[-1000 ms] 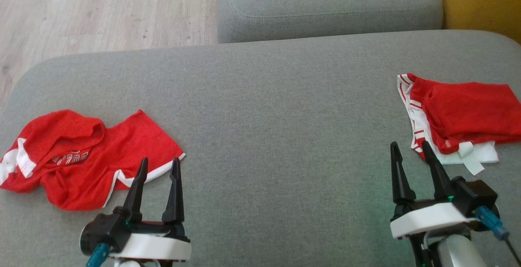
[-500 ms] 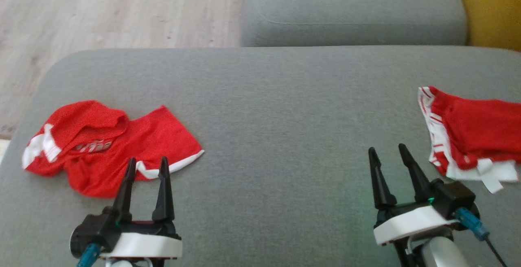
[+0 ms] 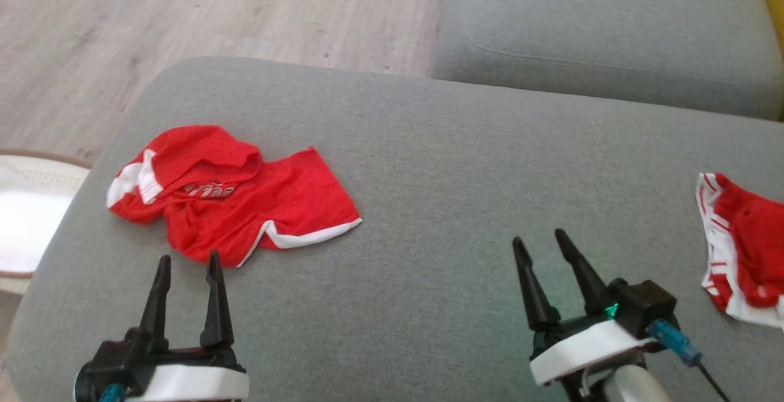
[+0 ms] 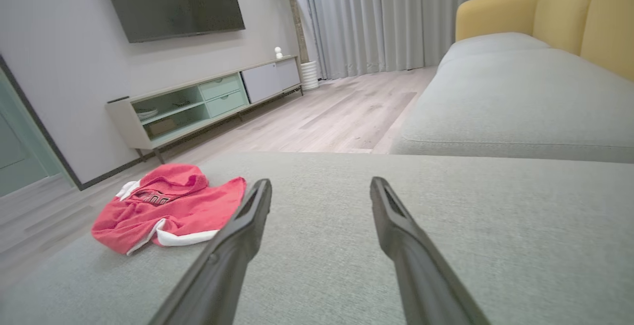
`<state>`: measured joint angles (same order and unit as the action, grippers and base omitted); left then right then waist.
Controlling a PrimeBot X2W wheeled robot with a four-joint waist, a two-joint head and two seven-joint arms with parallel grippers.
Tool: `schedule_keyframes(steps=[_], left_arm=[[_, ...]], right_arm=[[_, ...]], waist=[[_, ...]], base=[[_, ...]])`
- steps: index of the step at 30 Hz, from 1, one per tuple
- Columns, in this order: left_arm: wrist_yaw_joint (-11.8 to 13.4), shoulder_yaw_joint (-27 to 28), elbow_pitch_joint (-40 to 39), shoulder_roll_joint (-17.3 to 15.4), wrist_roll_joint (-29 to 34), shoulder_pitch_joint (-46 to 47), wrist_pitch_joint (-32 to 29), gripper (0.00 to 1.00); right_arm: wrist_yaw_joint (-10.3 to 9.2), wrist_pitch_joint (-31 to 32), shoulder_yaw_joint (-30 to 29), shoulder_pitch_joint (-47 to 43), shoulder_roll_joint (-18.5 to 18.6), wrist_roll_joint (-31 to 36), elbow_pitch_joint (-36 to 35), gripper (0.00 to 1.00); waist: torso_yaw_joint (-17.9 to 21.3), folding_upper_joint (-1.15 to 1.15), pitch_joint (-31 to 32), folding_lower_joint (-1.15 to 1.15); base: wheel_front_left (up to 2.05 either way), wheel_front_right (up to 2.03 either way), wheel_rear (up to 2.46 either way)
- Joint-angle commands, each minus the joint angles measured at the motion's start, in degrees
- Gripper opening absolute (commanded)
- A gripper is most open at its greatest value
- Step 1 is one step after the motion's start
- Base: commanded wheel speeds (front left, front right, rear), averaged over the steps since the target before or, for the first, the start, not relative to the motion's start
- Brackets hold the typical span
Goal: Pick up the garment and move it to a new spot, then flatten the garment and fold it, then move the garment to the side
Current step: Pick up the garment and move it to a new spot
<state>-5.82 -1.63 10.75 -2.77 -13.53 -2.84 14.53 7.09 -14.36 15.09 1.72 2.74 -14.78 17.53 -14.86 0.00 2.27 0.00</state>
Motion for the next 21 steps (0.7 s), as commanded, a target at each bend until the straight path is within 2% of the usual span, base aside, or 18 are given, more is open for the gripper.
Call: schedule_keyframes(steps=[1,12,21], left_arm=[[-0.1,2.0,-1.8,-0.1,0.5,1.8,0.5,1.0],[-0.4,2.5,-2.2,-0.1,0.8,1.5,0.5,1.0],[0.1,3.5,-0.3,-0.1,2.0,4.8,0.5,1.0]], right_arm=[[0.4,-0.6,1.6,1.6,0.1,-0.4,-1.5,1.0],[0.4,-0.6,3.3,2.1,0.1,-1.4,-1.4,1.0],[0.4,-0.6,2.3,4.3,0.1,-0.2,-2.5,1.0]], waist=[[-0.7,0.0,0.2,0.0],[-1.8,0.0,-0.2,0.0],[-0.2,0.0,-5.1,0.0]], base=[[0.0,0.0,0.0],[0.0,0.0,0.0],[0.0,0.0,0.0]])
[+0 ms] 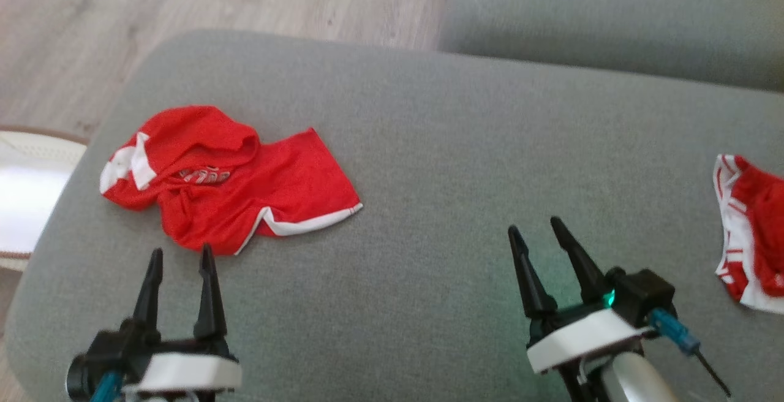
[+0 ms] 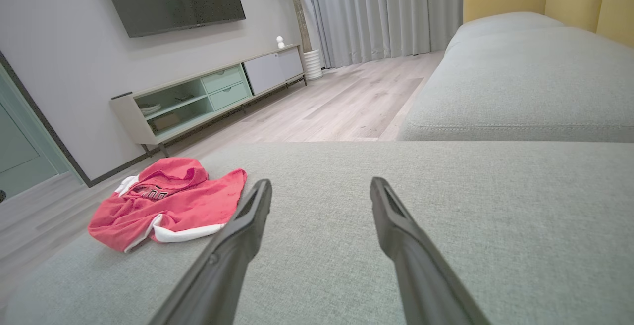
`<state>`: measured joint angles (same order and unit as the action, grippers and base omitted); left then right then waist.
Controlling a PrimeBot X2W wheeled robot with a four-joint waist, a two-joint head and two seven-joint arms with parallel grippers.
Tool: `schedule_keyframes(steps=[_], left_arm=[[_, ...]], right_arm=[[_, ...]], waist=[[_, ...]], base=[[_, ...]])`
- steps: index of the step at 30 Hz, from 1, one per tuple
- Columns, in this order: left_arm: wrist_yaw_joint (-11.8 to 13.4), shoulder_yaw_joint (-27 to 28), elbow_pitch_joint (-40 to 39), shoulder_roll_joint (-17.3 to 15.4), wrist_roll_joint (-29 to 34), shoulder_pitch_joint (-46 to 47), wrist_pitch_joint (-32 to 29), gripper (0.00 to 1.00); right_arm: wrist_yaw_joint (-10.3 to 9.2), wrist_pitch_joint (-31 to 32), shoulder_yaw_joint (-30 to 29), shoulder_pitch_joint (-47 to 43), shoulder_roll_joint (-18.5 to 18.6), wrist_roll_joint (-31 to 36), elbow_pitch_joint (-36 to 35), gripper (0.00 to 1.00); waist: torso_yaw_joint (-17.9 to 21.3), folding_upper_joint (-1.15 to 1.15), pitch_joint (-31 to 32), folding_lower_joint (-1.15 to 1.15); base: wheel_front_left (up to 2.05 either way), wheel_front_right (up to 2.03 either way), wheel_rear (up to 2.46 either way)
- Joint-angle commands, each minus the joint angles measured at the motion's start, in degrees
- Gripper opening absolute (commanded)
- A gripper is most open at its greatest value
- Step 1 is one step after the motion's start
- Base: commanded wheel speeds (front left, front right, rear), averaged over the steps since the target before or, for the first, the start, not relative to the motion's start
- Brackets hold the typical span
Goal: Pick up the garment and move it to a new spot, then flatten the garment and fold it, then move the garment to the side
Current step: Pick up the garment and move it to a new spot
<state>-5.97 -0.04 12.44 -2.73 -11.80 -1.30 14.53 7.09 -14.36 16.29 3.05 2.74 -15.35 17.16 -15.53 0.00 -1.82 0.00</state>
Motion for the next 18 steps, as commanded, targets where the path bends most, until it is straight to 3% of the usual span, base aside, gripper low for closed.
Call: schedule_keyframes(steps=[1,7,14,18], left_arm=[[0.3,2.3,-1.0,-0.1,0.9,4.2,0.5,1.0],[0.2,3.7,7.8,-2.5,3.3,11.7,0.5,1.0],[-0.9,0.7,23.7,-10.6,6.5,26.4,-3.6,1.0],[-1.3,-1.5,30.9,-13.1,6.1,33.1,-6.8,1.0]], right_arm=[[0.4,-0.6,1.0,3.3,0.1,0.7,-2.1,1.0],[0.4,-0.6,1.5,5.9,0.1,2.9,-2.8,1.0],[0.4,-0.6,0.9,8.9,0.1,5.2,-3.4,1.0],[0.4,-0.6,0.2,9.7,0.1,6.3,-3.7,1.0]], waist=[[0.6,0.0,-1.7,0.0],[2.0,0.0,-7.2,0.0],[4.3,0.0,-13.1,0.0],[5.1,0.0,-15.2,0.0]], base=[[0.0,0.0,0.0],[0.0,0.0,0.0],[0.0,0.0,0.0],[0.0,0.0,0.0]])
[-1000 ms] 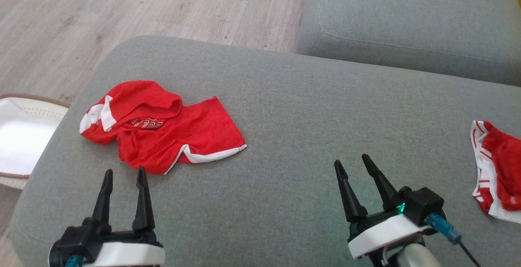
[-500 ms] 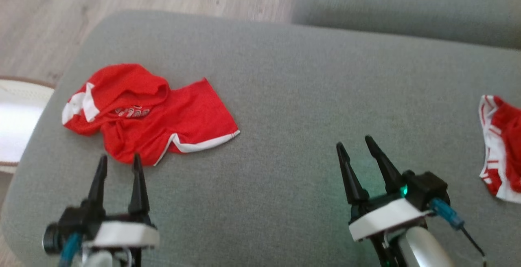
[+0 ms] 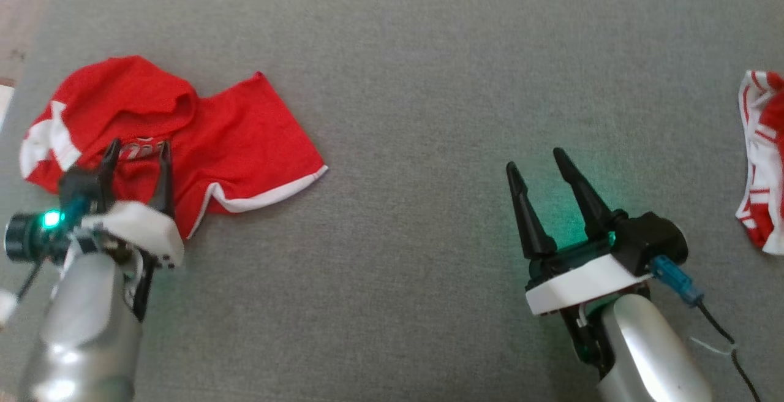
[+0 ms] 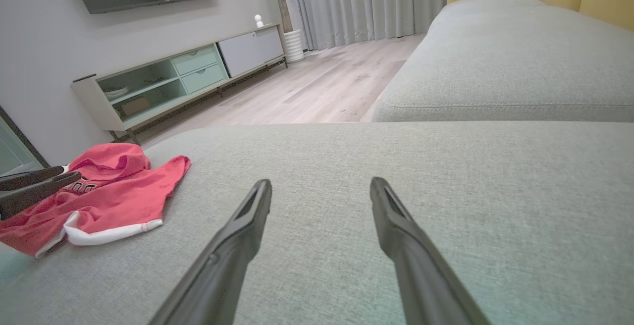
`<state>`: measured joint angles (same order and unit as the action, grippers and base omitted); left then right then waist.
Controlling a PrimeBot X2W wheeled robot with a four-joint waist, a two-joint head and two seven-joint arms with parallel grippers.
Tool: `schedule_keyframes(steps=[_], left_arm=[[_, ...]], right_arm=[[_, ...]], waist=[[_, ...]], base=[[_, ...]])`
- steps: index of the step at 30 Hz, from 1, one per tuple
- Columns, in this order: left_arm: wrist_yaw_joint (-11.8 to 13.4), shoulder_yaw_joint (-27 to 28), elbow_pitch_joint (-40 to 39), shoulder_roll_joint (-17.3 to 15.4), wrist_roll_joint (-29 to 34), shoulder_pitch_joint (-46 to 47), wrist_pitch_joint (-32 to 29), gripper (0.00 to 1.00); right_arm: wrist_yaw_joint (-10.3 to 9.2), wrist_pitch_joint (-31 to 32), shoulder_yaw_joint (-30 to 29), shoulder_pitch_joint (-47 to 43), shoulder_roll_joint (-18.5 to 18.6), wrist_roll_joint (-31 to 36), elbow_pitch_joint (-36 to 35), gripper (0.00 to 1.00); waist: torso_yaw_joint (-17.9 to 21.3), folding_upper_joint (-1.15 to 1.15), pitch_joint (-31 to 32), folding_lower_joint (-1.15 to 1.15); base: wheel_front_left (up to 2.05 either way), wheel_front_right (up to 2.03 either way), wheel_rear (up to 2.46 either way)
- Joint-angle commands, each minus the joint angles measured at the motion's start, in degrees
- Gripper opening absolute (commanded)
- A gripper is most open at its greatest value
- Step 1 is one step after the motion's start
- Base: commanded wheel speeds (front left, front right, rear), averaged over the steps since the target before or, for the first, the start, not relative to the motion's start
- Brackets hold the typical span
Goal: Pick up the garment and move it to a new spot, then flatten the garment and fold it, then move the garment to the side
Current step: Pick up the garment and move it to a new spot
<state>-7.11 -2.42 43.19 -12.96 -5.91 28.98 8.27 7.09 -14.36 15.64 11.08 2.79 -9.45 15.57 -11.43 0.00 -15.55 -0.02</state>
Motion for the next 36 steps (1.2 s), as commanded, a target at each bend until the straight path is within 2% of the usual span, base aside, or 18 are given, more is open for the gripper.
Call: schedule_keyframes(steps=[1,5,9,10,11,12,18,25,32,36], left_arm=[[-0.2,0.3,2.1,-3.5,0.2,4.3,-1.7,1.0],[-0.3,-2.0,10.3,-4.6,-1.5,8.7,-7.6,1.0],[-0.4,-6.4,15.6,-4.8,-6.1,10.6,-13.0,1.0],[-0.4,-7.5,16.1,-5.1,-7.2,10.9,-13.4,0.69],[-0.4,-8.5,16.4,-5.4,-8.4,11.0,-13.5,0.16],[-0.4,-9.4,16.3,-5.5,-9.8,11.1,-13.2,0.0],[-0.4,-14.7,13.0,-7.9,-15.8,11.7,-6.9,0.0],[-0.4,-19.1,7.5,-8.8,-20.3,12.2,0.8,0.0],[-0.4,-24.7,-0.6,-9.3,-21.6,12.1,2.3,0.0],[-0.4,-26.3,-6.4,-8.6,-22.3,11.9,1.0,0.0]], right_arm=[[0.4,-0.6,0.7,1.9,0.1,0.7,-2.2,1.0],[0.4,-0.6,0.8,2.8,0.1,1.6,-2.2,1.0],[0.4,-0.6,0.6,3.2,0.1,1.9,-2.5,1.0],[0.4,-0.6,0.6,3.2,0.1,1.9,-2.5,1.0],[0.4,-0.6,0.5,3.3,0.1,1.9,-2.6,1.0],[0.4,-0.6,0.4,3.2,0.1,1.8,-2.6,1.0],[0.4,-0.6,0.2,2.6,0.1,1.3,-2.4,1.0],[0.4,-0.6,0.9,1.7,0.1,-0.3,-2.0,1.0],[0.4,-0.6,1.3,0.2,0.1,-2.1,-1.7,1.0],[0.4,-0.6,1.7,-0.2,0.1,-2.9,-1.8,1.0]], waist=[[1.2,0.0,-2.0,0.02],[2.1,0.0,-3.3,0.02],[3.0,0.0,-3.9,0.02],[3.2,0.0,-3.9,0.02],[3.4,0.0,-3.9,0.02],[3.5,0.0,-3.8,0.02],[3.8,0.0,-1.6,0.02],[4.7,0.0,3.1,0.02],[7.1,0.0,7.3,0.02],[9.1,0.0,8.4,0.02]], base=[[0.0,0.0,0.0],[0.0,0.0,0.0],[0.0,0.0,0.0],[0.0,0.0,0.0],[0.0,0.0,0.0],[0.0,0.0,0.0],[0.0,0.0,0.0],[0.0,0.0,0.0],[0.0,0.0,0.0],[0.0,0.0,0.0]])
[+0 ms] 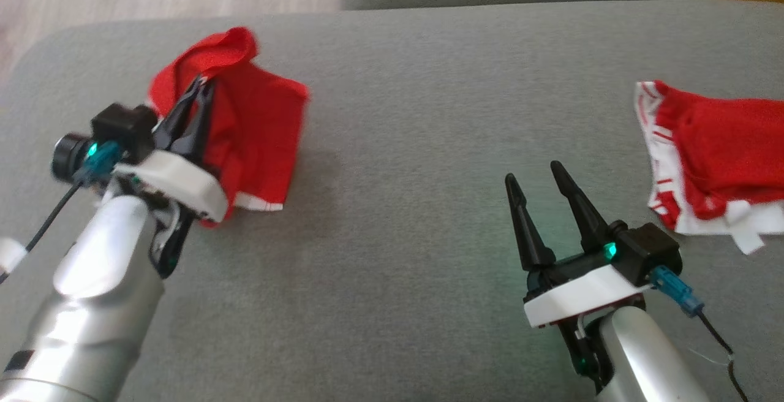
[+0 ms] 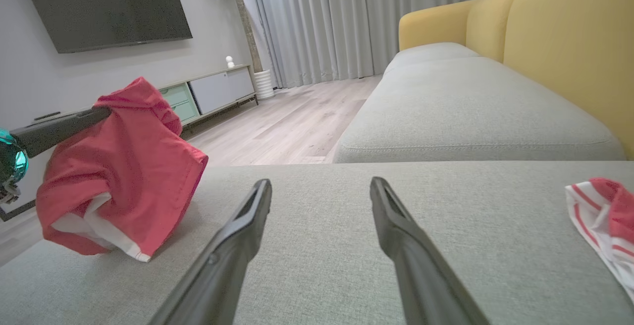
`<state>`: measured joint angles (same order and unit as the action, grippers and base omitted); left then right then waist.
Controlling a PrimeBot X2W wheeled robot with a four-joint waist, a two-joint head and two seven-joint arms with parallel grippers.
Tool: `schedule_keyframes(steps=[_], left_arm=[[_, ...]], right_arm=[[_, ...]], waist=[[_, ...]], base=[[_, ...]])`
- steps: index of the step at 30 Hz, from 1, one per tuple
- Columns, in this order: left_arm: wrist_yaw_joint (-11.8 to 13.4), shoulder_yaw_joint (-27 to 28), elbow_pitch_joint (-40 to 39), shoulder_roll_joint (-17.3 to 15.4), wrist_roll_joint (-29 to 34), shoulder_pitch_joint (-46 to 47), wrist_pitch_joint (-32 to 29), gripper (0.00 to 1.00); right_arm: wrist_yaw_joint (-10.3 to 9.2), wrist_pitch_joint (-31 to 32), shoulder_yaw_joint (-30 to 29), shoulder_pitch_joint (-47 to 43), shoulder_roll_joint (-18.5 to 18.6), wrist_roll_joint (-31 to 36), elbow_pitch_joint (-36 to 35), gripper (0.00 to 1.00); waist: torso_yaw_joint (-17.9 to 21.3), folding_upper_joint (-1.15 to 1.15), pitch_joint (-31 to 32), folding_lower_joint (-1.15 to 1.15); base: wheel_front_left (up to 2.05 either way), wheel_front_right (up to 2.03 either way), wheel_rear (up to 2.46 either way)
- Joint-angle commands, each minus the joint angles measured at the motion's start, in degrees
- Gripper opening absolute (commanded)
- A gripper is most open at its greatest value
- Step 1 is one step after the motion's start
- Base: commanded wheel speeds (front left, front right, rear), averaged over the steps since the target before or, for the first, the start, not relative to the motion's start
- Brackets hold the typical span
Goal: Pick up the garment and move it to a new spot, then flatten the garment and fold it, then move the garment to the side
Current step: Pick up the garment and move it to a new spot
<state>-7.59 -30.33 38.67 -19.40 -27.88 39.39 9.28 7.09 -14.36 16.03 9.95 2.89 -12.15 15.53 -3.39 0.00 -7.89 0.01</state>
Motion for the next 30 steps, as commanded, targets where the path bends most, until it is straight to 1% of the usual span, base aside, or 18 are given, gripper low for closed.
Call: schedule_keyframes(steps=[1,5,9,10,15,20,24,26,27,30], left_arm=[[0.1,1.5,-3.2,-1.9,-0.7,1.3,-0.7,0.0],[0.5,-0.3,-9.1,-1.4,-0.3,0.9,-4.1,0.0],[1.5,-1.3,-15.4,-0.7,-0.5,0.4,-7.2,0.0],[1.5,-1.3,-15.4,-0.7,-0.5,0.4,-7.2,0.0],[2.9,-2.6,-21.9,-0.3,-0.5,-0.5,-10.9,0.0],[4.0,-2.8,-25.2,0.0,-0.7,-0.7,-11.8,0.0],[4.4,-2.5,-24.5,0.4,-0.8,-0.1,-11.0,0.0],[4.4,-2.6,-22.5,0.5,-0.3,0.5,-9.9,0.53],[4.4,-2.7,-20.9,0.6,0.0,0.7,-9.5,1.0],[4.7,-3.7,-15.7,0.2,2.2,1.8,-7.7,1.0]], right_arm=[[0.4,-0.6,1.4,0.8,0.0,-0.5,-1.8,1.0],[0.4,-0.6,2.0,1.0,0.0,-2.0,-2.3,1.0],[0.4,-0.6,2.3,1.4,0.0,-2.9,-3.0,1.0],[0.4,-0.6,2.3,1.4,0.0,-2.9,-3.0,1.0],[0.4,-0.6,3.0,1.8,0.0,-3.4,-3.5,1.0],[0.4,-0.6,3.6,2.6,0.0,-3.9,-4.0,1.0],[0.4,-0.6,4.1,3.3,0.0,-4.5,-4.6,1.0],[0.4,-0.6,4.4,3.6,0.0,-4.7,-4.8,1.0],[0.4,-0.6,4.4,3.6,0.0,-4.7,-4.8,1.0],[0.4,-0.6,4.6,3.5,0.0,-4.8,-5.0,1.0]], waist=[[1.6,0.0,0.9,-0.01],[4.1,0.0,0.7,-0.01],[6.9,0.0,0.0,-0.01],[6.9,0.0,0.0,-0.01],[10.7,0.0,-1.1,-0.01],[14.5,0.0,-2.6,-0.01],[16.9,0.0,-4.1,-0.01],[17.6,0.0,-4.6,-0.01],[17.8,0.0,-4.8,-0.01],[18.0,0.0,-5.0,-0.01]], base=[[0.0,0.0,0.0],[0.0,0.0,0.0],[0.0,0.0,0.0],[0.0,0.0,0.0],[0.0,0.0,0.0],[0.0,0.0,0.0],[0.0,0.0,0.0],[0.0,0.0,0.0],[0.0,0.0,0.0],[0.0,0.0,0.0]])
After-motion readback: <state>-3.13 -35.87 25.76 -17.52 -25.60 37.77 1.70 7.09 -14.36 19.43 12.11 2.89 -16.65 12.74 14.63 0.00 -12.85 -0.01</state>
